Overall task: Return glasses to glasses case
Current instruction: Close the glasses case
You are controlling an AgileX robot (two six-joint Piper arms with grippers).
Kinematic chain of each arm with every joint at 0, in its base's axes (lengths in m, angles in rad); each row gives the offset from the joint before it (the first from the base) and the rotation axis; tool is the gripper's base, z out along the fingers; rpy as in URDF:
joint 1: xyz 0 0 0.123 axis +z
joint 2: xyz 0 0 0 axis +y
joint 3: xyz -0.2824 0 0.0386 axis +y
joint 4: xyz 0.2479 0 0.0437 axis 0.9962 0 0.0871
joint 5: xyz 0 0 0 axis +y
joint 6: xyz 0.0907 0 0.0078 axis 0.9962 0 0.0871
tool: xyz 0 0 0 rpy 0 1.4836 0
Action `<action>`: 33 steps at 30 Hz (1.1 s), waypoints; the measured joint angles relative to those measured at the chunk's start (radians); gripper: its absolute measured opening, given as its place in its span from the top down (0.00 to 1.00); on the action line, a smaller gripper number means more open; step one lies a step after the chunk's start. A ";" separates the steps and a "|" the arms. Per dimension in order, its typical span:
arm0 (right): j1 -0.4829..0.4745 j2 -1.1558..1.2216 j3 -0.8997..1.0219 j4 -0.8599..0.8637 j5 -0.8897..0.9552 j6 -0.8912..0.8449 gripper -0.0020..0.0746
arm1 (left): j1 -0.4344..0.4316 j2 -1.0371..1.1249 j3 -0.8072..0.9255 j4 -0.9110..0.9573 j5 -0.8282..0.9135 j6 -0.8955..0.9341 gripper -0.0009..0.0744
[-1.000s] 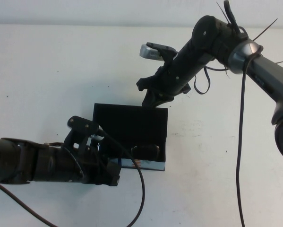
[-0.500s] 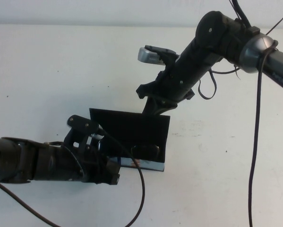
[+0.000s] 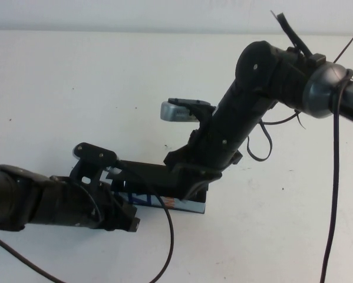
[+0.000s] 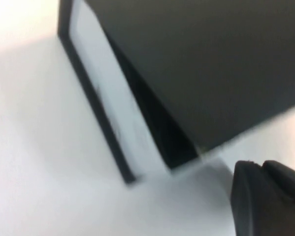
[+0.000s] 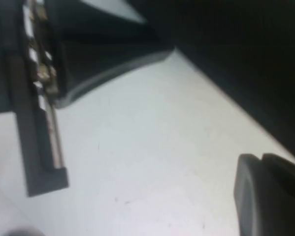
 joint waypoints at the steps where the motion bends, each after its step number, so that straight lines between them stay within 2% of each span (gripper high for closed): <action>1: 0.005 0.000 0.014 0.000 -0.002 -0.001 0.98 | 0.000 -0.010 0.002 0.060 -0.001 -0.064 0.99; 6: 0.016 0.002 0.046 -0.015 -0.004 -0.007 0.98 | 0.000 -0.069 0.007 0.309 0.007 -0.348 0.99; 10: 0.016 0.004 0.046 -0.065 -0.007 -0.003 0.98 | 0.000 -0.143 0.035 0.391 0.022 -0.447 0.99; 14: 0.016 0.004 0.046 -0.068 -0.007 -0.003 0.98 | 0.000 -0.237 0.086 0.409 0.028 -0.478 0.99; 18: 0.021 0.004 0.057 -0.001 -0.007 -0.025 0.98 | 0.000 -0.327 0.121 0.419 0.028 -0.496 0.99; 26: 0.088 -0.113 0.063 0.019 -0.013 -0.032 0.98 | 0.000 -0.479 0.131 0.430 0.042 -0.519 0.99; 33: 0.102 -0.157 0.063 -0.169 -0.032 0.024 0.98 | 0.000 -0.563 0.135 0.437 0.051 -0.527 0.99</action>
